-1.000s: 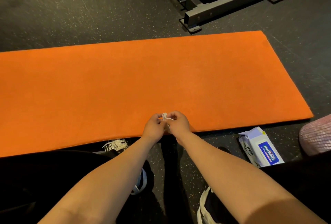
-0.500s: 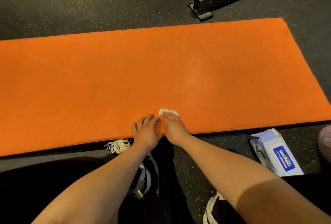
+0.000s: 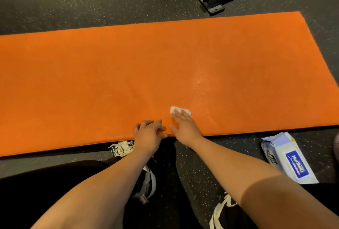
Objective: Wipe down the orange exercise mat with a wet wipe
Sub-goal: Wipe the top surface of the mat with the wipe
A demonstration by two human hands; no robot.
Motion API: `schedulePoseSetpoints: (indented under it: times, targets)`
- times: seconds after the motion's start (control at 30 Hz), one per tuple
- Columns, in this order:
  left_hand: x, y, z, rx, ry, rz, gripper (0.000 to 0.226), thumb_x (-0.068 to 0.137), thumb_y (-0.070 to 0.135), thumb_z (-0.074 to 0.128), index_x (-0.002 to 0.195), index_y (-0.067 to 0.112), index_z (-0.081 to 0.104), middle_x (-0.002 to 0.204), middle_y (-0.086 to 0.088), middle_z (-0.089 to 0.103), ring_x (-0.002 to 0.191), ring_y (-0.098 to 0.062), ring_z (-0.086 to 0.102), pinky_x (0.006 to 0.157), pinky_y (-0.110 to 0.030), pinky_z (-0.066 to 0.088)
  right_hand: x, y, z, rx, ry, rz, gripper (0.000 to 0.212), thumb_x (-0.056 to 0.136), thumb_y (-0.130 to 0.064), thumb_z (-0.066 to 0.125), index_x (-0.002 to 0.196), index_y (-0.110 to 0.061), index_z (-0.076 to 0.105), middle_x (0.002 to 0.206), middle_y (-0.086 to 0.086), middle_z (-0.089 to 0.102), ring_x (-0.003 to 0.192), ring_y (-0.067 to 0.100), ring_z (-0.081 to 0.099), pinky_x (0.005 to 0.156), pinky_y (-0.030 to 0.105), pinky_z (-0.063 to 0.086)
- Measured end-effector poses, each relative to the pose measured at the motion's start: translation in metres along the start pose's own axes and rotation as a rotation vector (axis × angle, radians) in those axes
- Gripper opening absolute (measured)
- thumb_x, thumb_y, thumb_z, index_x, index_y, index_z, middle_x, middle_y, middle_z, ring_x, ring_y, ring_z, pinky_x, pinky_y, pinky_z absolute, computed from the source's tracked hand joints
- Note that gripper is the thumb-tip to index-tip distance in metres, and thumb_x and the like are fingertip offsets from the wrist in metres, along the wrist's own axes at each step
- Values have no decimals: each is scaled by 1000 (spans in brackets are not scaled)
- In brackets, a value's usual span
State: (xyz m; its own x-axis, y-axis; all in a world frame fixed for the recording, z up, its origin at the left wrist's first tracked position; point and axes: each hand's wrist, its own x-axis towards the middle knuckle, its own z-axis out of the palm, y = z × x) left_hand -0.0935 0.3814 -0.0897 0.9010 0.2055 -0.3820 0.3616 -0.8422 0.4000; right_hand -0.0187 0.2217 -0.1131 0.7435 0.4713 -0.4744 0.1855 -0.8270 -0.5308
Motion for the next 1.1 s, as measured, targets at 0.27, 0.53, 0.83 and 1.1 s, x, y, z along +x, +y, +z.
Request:
schedulePoseSetpoints:
  times: [0.27, 0.53, 0.83, 1.1]
  targets:
    - [-4, 8, -3, -49, 14, -69, 25, 95, 43, 63, 114, 30, 73, 132, 18, 63, 139, -12, 34, 109, -41, 15, -34, -21, 9, 103, 51, -112, 40, 106, -14, 42, 143, -14, 55, 152, 4, 49, 144, 22, 35, 120, 32, 25]
    - [-15, 27, -7, -135, 21, -118, 14, 96, 39, 64, 102, 31, 73, 141, 13, 59, 143, -17, 37, 117, -48, 20, -48, -9, -11, 219, 237, 210, 40, 106, -20, 42, 143, -15, 55, 153, 3, 46, 143, 21, 30, 119, 33, 24]
    - [-37, 43, 0, -65, 18, -40, 15, 99, 42, 56, 94, 36, 69, 112, 9, 70, 129, -20, 48, 106, -47, 27, -54, -13, -14, 226, 133, 120, 38, 106, -16, 44, 143, -18, 54, 155, 5, 37, 139, 29, 39, 112, 38, 37]
    - [-16, 29, -13, 47, -62, -64, 44, 106, 31, 35, 150, 29, 42, 163, 3, 28, 146, -28, 23, 116, -53, 19, -49, -15, 10, 86, 54, 40, 57, 102, -3, 41, 154, -25, 41, 167, 0, 19, 155, 25, 4, 125, 37, 15]
